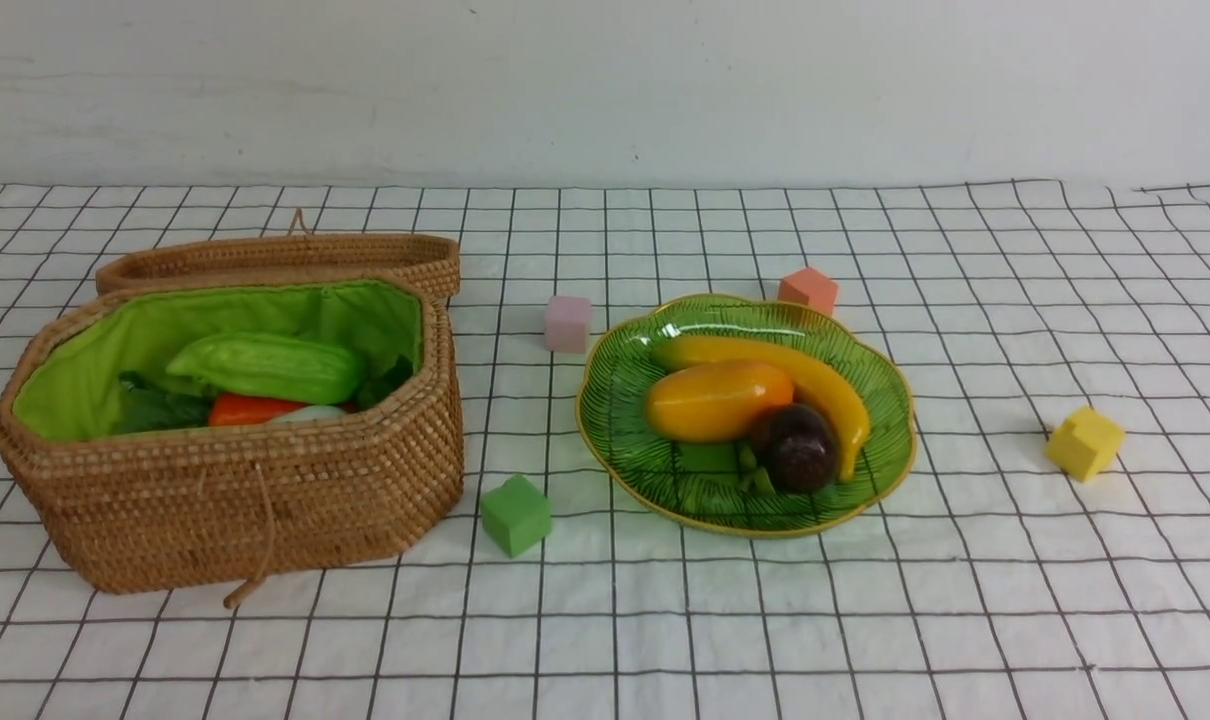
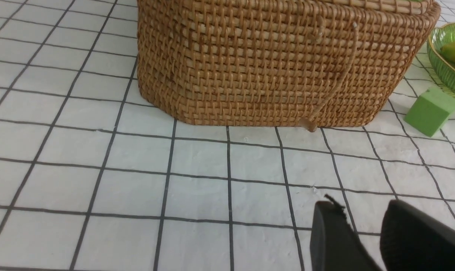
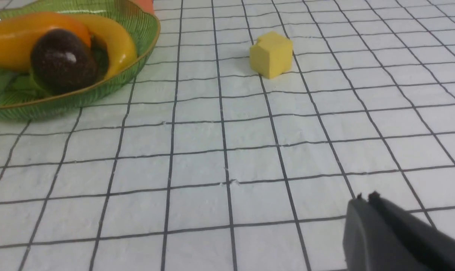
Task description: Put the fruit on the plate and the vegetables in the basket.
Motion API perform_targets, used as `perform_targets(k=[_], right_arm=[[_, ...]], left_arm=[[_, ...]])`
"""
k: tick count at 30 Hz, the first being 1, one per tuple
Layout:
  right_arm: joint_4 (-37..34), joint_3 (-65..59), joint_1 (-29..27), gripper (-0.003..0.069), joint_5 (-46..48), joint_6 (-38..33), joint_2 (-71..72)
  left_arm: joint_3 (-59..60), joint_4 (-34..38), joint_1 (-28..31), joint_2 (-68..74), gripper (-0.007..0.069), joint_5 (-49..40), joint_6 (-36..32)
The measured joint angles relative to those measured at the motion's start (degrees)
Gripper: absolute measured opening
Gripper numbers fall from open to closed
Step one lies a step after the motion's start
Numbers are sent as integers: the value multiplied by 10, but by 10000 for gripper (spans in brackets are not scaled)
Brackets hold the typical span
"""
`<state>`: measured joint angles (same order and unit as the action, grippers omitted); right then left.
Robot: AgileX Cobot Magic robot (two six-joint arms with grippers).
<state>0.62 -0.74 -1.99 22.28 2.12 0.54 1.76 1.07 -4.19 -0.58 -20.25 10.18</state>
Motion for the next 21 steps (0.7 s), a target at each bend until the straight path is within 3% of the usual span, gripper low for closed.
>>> perform_targets(k=[21], right_arm=[[-2, -1, 0, 8, -2, 0, 0]], left_arm=[[0, 0, 0, 0, 208, -1, 0]])
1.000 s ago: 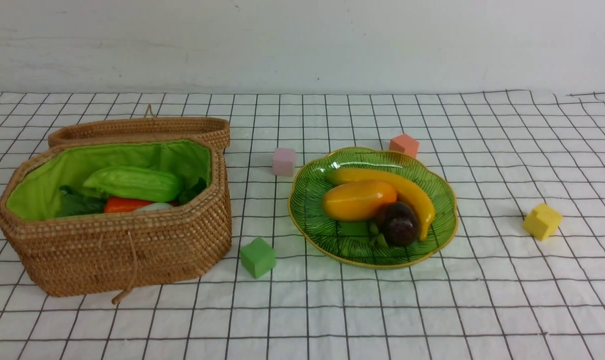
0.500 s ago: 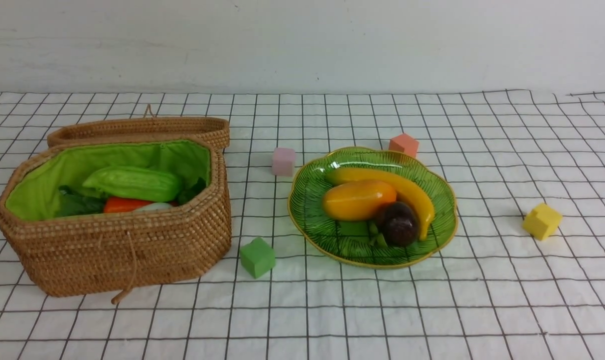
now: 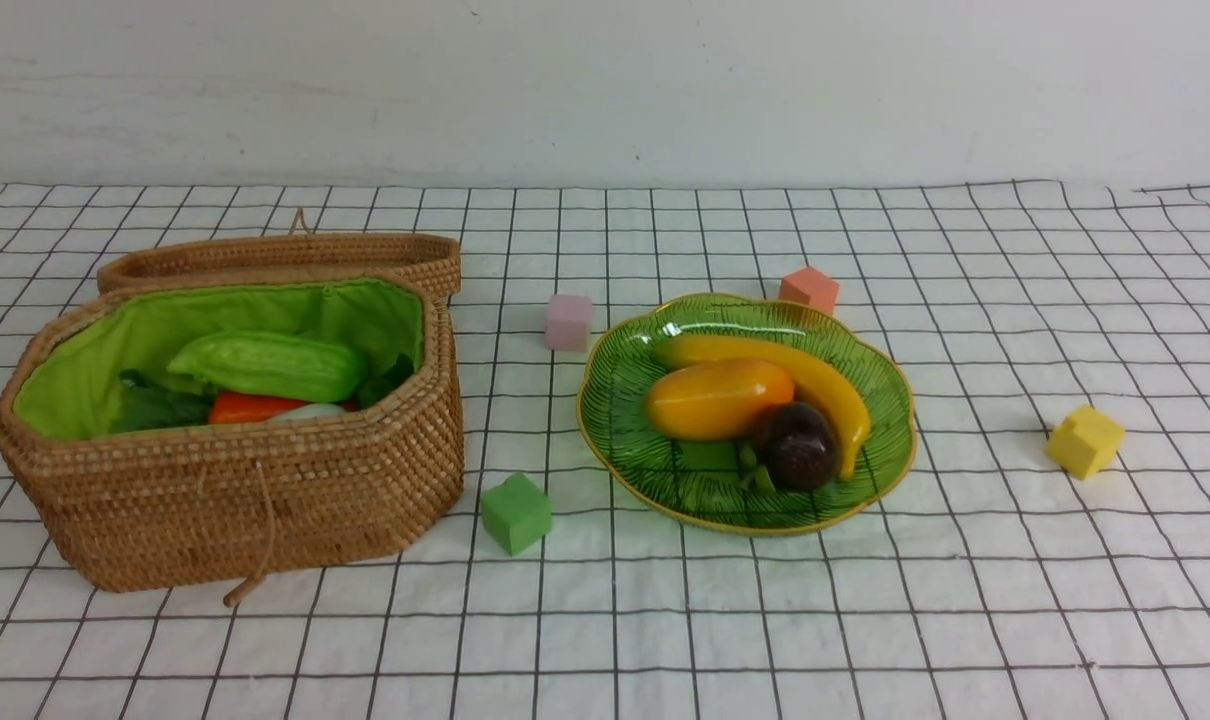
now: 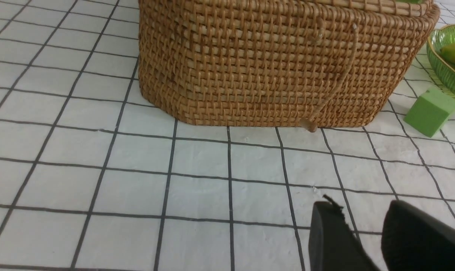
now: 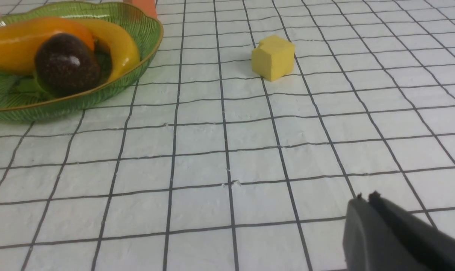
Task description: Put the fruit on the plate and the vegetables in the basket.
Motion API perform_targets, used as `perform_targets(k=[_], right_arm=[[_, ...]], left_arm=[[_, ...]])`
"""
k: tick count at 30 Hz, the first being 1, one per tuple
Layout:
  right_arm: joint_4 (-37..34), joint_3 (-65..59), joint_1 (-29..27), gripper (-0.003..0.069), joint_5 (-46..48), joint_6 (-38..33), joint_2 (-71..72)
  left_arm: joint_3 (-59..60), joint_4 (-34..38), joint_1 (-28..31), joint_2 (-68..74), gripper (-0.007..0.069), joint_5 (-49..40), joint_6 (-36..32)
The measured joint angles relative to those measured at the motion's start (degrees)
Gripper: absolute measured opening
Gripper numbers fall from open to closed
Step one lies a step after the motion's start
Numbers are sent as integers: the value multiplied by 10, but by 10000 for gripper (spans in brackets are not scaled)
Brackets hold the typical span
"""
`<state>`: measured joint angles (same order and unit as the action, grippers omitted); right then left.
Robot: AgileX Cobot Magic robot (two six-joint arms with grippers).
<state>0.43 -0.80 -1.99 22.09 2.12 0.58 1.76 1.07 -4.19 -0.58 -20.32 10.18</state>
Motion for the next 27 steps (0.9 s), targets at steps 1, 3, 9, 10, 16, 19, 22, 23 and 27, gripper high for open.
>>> perform_targets(k=[1, 3, 9, 10, 16, 19, 22, 23, 27], right_arm=[[0, 0, 0, 9, -1, 0, 0], [0, 0, 0, 11, -1, 0, 0], [0, 0, 0, 16, -1, 0, 0], [0, 0, 0, 17, -1, 0, 0], [0, 0, 0, 22, -1, 0, 0], [0, 0, 0, 26, -1, 0, 0], [0, 0, 0, 28, -1, 0, 0], [0, 0, 0, 28, -1, 0, 0], [0, 0, 0, 28, -1, 0, 0]], left_arm=[[0, 0, 0, 0, 208, -1, 0], [0, 0, 0, 0, 211, -1, 0], [0, 0, 0, 0, 218, -1, 0], [0, 0, 0, 0, 218, -1, 0], [0, 0, 0, 0, 223, -1, 0], [0, 0, 0, 0, 225, -1, 0], [0, 0, 0, 0, 225, -1, 0], [0, 0, 0, 0, 225, -1, 0], [0, 0, 0, 0, 228, -1, 0]])
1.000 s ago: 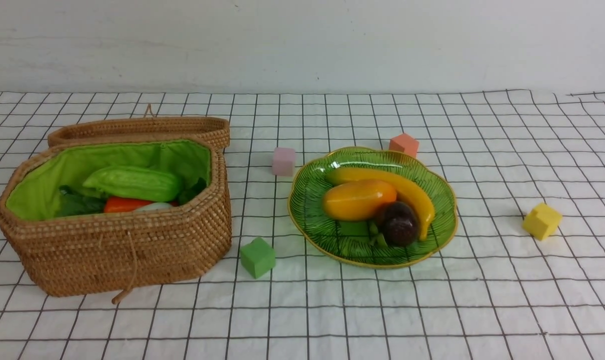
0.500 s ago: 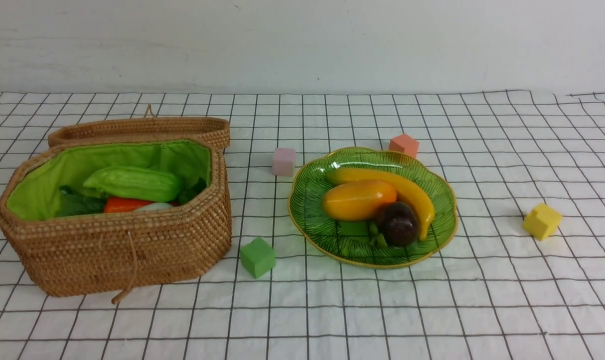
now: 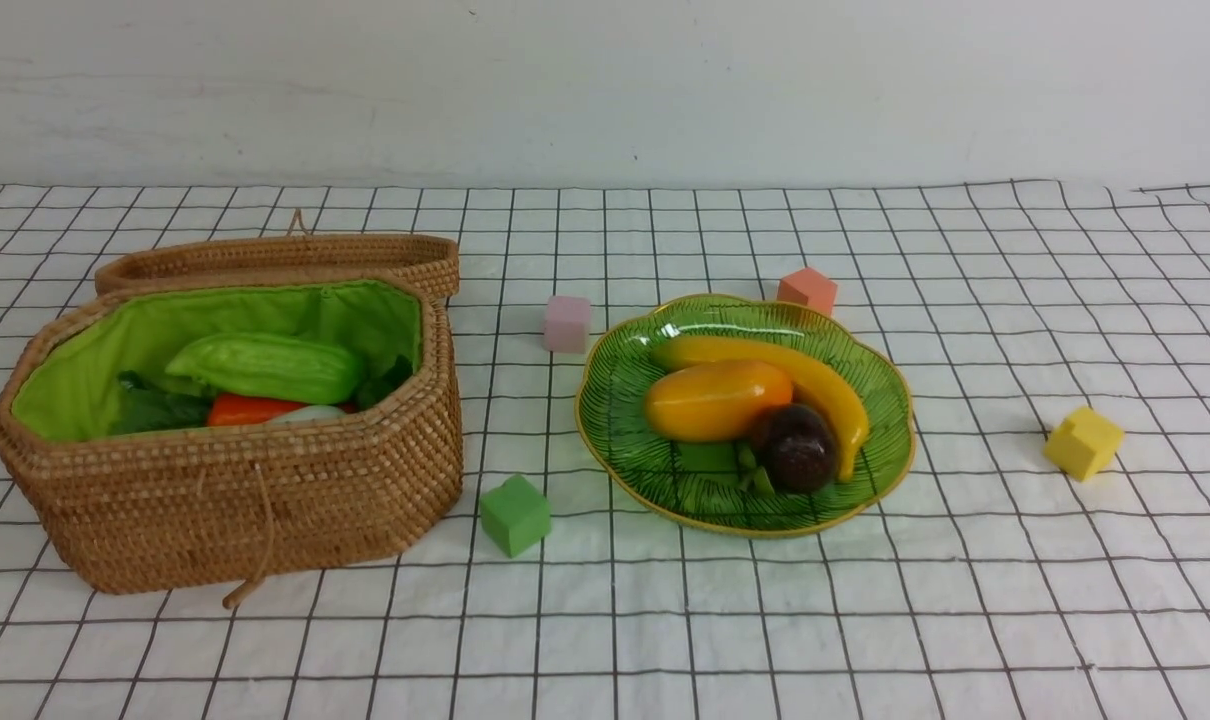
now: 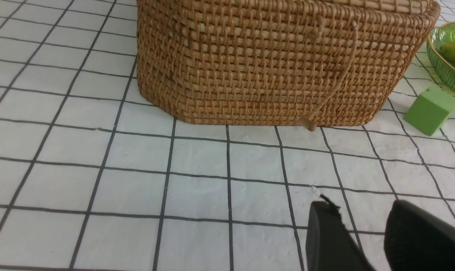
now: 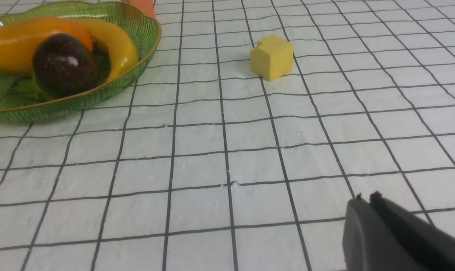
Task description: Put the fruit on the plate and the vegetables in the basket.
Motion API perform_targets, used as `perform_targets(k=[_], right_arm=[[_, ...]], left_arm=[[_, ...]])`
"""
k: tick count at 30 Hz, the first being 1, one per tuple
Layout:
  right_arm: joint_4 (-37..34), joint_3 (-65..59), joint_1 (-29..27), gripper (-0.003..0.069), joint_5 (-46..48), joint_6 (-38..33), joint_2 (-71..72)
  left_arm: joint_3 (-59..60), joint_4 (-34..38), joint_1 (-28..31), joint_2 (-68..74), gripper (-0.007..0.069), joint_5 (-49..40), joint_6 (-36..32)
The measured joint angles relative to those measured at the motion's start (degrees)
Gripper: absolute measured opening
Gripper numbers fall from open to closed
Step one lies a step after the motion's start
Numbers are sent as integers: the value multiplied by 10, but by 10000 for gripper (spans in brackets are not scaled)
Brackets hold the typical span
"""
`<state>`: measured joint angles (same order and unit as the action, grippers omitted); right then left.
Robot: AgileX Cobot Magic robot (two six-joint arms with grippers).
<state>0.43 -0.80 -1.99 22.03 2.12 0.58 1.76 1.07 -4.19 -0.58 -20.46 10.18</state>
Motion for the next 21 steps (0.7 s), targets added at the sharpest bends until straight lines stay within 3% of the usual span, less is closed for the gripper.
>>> perform_targets(k=[21], right_arm=[[-1, 0, 0, 50, 0, 0, 0]], left_arm=[[0, 0, 0, 0, 238, 0, 0]])
